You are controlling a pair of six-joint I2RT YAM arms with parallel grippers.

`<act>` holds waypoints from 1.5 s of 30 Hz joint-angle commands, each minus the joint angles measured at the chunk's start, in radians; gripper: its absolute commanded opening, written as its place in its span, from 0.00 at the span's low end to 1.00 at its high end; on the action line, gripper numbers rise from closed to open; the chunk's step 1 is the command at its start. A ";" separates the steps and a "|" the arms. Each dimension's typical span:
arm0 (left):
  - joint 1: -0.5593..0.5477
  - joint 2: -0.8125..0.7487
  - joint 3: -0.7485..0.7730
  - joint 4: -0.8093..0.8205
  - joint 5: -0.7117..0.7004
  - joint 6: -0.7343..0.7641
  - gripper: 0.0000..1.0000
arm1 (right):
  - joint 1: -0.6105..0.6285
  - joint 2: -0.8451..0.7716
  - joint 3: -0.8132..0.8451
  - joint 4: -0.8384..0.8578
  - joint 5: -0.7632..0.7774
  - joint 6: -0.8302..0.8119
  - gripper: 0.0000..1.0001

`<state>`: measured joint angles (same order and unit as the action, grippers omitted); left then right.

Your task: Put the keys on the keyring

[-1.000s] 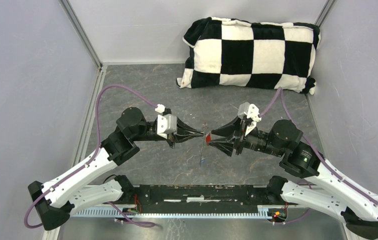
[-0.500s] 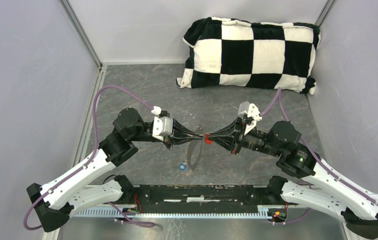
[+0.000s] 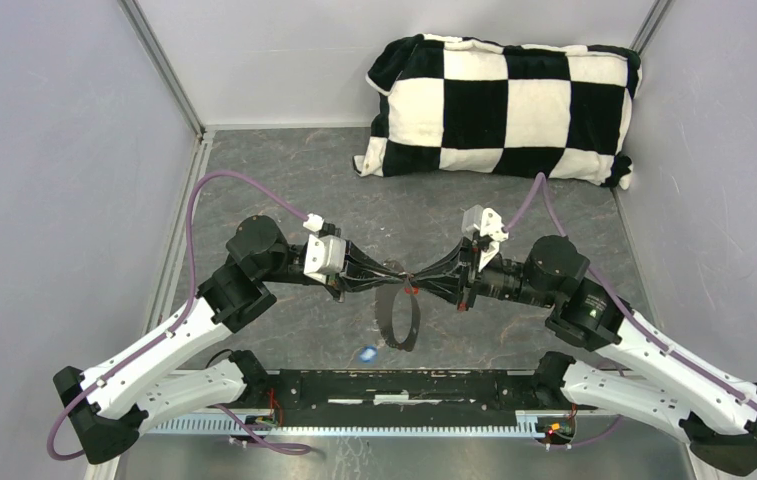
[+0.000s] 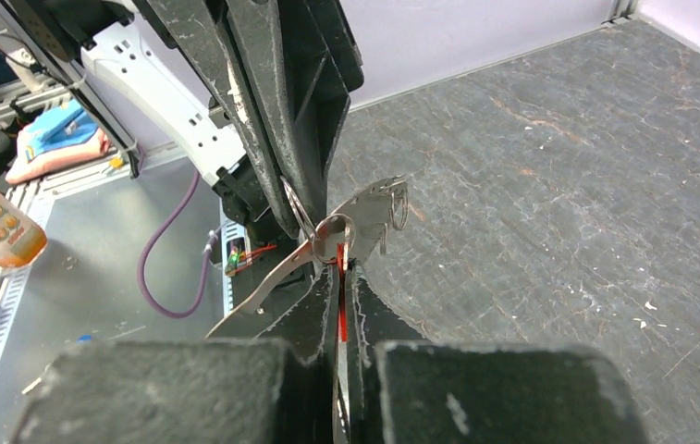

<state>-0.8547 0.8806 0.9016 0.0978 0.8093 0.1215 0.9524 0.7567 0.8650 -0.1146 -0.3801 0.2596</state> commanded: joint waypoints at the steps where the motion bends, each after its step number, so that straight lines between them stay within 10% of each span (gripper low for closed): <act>1: -0.004 -0.009 0.022 0.072 0.010 0.042 0.02 | 0.004 0.029 0.063 -0.047 -0.114 -0.066 0.03; 14: -0.004 0.000 0.025 0.064 -0.010 0.051 0.02 | 0.004 0.116 0.319 -0.347 -0.065 -0.324 0.41; 24: -0.004 0.003 0.031 0.055 0.002 0.050 0.02 | 0.003 0.107 0.342 -0.300 -0.045 -0.334 0.43; 31: -0.004 -0.002 0.030 0.056 -0.002 0.048 0.02 | 0.003 0.129 0.300 -0.230 -0.110 -0.297 0.37; 42: -0.004 -0.004 0.038 -0.010 0.007 0.090 0.02 | 0.003 0.149 0.330 -0.312 -0.066 -0.296 0.00; 45: -0.004 0.009 0.065 -0.203 0.016 0.280 0.24 | 0.003 0.197 0.414 -0.442 -0.048 -0.320 0.00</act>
<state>-0.8543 0.8845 0.9058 0.0505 0.8047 0.1898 0.9535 0.9085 1.1736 -0.4309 -0.4732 -0.0372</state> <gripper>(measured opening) 0.127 0.004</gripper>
